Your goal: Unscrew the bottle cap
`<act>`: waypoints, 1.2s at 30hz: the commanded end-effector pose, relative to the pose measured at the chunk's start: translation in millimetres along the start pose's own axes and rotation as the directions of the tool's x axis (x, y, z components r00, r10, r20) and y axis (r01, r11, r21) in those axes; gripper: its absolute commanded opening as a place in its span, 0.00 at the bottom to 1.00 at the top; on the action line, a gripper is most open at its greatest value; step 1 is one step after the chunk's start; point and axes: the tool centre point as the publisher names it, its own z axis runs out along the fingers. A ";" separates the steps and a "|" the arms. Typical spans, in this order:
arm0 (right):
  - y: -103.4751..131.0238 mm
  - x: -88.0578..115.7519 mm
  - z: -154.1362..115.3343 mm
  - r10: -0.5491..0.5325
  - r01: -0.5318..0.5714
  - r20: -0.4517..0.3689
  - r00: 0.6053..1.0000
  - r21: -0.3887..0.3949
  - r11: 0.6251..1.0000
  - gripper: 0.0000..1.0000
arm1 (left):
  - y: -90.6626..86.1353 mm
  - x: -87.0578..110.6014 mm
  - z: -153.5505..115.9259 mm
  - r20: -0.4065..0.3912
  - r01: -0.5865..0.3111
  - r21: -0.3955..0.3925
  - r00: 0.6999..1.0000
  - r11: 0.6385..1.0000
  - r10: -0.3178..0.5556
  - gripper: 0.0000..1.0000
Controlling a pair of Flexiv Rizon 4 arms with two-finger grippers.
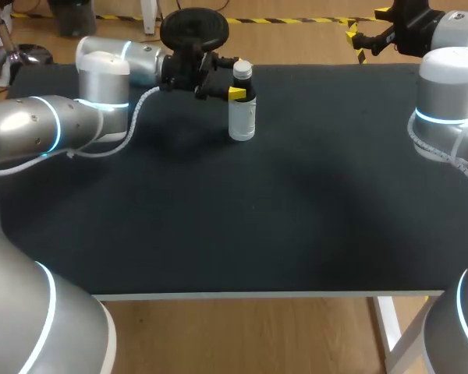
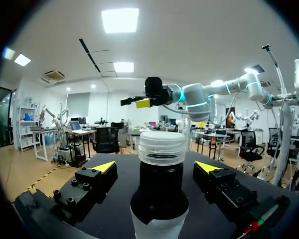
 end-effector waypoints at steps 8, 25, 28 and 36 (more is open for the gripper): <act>0.1 0.2 -0.6 0.000 0.000 0.000 1.000 0.001 1.000 1.00 | 2.6 -5.2 -0.6 -0.070 -0.004 0.009 0.998 1.000 0.004 1.00; 0.1 0.2 -0.6 0.000 0.000 0.000 1.000 0.001 1.000 1.00 | -1.6 -8.1 0.8 -0.083 -0.022 0.004 0.996 1.000 0.023 0.00; 0.1 0.2 -0.6 0.000 0.000 0.000 1.000 0.001 1.000 1.00 | -2.9 -7.6 0.3 -0.082 -0.029 0.002 0.996 1.000 0.029 0.00; 0.1 0.2 -0.6 0.000 0.000 0.000 1.000 0.001 1.000 1.00 | -7.7 -5.1 -3.6 -0.069 -0.057 0.001 0.996 0.998 0.057 0.00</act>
